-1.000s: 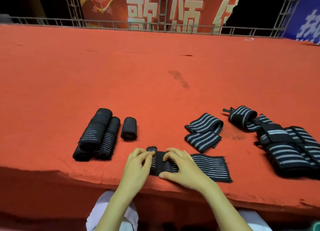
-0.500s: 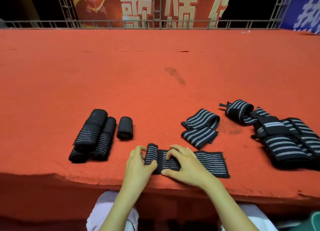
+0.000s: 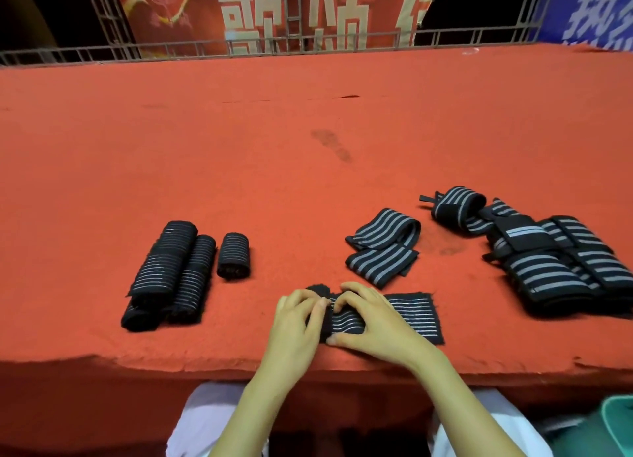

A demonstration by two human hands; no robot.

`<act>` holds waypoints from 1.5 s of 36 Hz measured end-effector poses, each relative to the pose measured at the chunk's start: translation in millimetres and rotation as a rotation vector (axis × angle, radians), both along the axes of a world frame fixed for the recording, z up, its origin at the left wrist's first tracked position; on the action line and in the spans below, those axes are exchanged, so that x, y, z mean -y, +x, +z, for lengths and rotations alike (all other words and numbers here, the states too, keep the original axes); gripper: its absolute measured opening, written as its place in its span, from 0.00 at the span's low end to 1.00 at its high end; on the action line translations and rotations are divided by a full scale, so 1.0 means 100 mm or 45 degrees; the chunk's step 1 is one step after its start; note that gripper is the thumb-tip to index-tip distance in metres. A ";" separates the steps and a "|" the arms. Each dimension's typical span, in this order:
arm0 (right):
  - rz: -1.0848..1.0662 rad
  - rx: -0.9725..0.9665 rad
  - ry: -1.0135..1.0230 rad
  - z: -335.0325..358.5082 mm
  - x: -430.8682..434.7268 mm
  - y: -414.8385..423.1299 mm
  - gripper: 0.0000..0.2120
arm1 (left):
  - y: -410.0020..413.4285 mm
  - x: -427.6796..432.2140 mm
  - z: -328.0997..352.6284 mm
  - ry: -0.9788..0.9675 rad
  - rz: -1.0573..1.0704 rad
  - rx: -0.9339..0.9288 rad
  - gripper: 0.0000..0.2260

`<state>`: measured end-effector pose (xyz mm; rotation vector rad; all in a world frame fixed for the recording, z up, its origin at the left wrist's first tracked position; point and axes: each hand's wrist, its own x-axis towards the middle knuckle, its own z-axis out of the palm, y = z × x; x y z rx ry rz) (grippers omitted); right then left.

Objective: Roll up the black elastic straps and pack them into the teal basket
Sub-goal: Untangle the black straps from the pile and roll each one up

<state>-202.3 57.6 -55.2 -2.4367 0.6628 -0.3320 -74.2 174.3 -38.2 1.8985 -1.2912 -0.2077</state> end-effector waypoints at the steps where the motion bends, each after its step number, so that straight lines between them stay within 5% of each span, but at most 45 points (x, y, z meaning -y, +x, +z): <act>1: 0.005 0.010 0.006 0.00 0.00 -0.01 0.25 | 0.01 0.00 0.02 0.000 -0.027 -0.015 0.11; 10: 0.004 0.043 0.052 0.02 0.02 -0.11 0.24 | 0.06 0.00 0.00 0.005 0.126 -0.426 0.16; 17: -0.002 0.046 0.015 0.04 0.01 -0.09 0.30 | 0.05 0.07 0.02 0.250 0.248 -0.317 0.19; 29: 0.097 -0.025 -0.087 0.10 -0.18 0.30 0.28 | 0.52 -0.33 0.12 0.173 0.389 -0.494 0.15; 35: 0.158 -0.082 -0.156 0.08 -0.39 0.66 0.24 | 0.72 -0.59 0.16 0.160 0.507 -0.434 0.12; 43: 0.159 -0.090 -0.115 0.09 -0.33 0.63 0.26 | 0.55 -0.47 0.09 0.045 0.419 0.012 0.14; 54: 0.103 -0.035 -0.052 0.05 -0.11 0.32 0.32 | 0.40 -0.33 -0.02 -0.024 0.077 -0.105 0.17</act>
